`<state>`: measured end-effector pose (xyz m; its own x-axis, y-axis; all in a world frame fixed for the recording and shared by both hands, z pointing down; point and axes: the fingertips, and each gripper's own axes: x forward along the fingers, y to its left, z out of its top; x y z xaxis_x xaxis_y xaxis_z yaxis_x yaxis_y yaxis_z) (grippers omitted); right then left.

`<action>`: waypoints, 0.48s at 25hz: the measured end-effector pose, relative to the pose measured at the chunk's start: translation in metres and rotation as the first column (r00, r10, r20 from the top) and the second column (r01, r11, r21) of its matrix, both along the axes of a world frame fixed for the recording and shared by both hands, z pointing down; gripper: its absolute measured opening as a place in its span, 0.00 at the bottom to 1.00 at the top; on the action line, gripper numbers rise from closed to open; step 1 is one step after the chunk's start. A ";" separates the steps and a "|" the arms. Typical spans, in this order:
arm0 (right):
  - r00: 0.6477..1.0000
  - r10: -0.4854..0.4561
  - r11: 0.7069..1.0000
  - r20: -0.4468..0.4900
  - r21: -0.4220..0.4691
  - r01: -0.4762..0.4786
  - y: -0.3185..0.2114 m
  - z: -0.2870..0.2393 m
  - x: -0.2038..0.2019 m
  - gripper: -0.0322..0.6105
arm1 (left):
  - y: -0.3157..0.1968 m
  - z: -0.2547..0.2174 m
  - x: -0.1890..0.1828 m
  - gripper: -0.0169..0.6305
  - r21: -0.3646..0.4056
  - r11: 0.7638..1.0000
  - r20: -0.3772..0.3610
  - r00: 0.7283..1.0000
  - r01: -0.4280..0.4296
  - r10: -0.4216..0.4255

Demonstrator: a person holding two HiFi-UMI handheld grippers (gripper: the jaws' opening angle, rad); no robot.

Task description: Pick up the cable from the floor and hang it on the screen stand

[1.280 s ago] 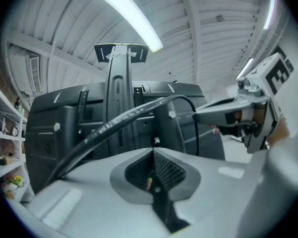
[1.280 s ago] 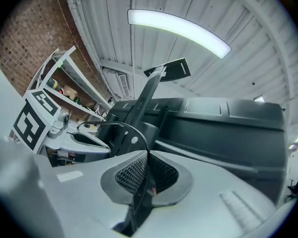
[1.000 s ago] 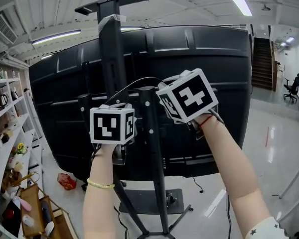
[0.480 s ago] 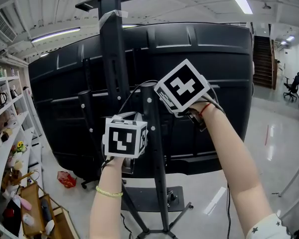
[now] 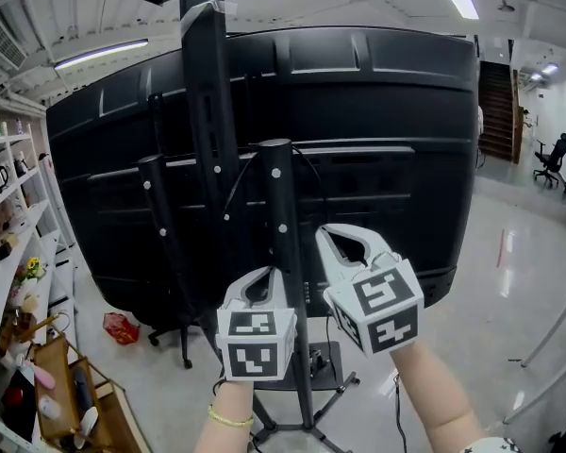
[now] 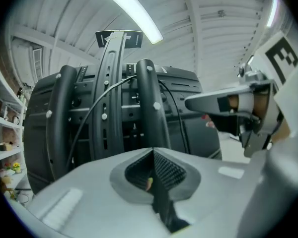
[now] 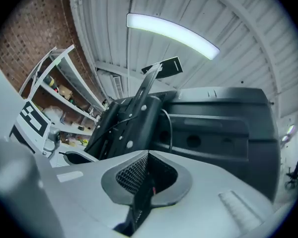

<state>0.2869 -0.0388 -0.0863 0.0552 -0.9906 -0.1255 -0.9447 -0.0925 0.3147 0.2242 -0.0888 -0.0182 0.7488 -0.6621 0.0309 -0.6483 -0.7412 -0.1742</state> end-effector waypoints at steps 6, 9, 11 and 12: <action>0.989 -0.033 0.999 0.147 -0.036 0.039 0.021 0.132 -0.015 0.05 | 0.038 0.081 -0.018 0.04 -0.041 0.999 -0.072 0.997 0.025 -0.028; 0.976 -0.042 0.996 0.214 -0.071 0.058 0.033 0.186 -0.020 0.05 | 0.058 0.122 -0.028 0.04 -0.063 0.998 -0.084 0.996 0.029 -0.034; 0.969 -0.036 0.993 0.243 -0.101 0.062 0.040 0.211 -0.021 0.05 | 0.066 0.146 -0.033 0.04 -0.089 0.995 -0.081 0.996 0.035 -0.042; 0.967 -0.031 0.991 0.254 -0.117 0.063 0.043 0.220 -0.022 0.05 | 0.068 0.155 -0.035 0.04 -0.106 0.994 -0.078 0.996 0.039 -0.048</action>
<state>0.2654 0.0042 0.1341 0.0224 -0.9997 0.0091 -0.9971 -0.0217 0.0731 0.1892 -0.0209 0.1368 0.7221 -0.6905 0.0420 -0.6892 -0.7233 -0.0433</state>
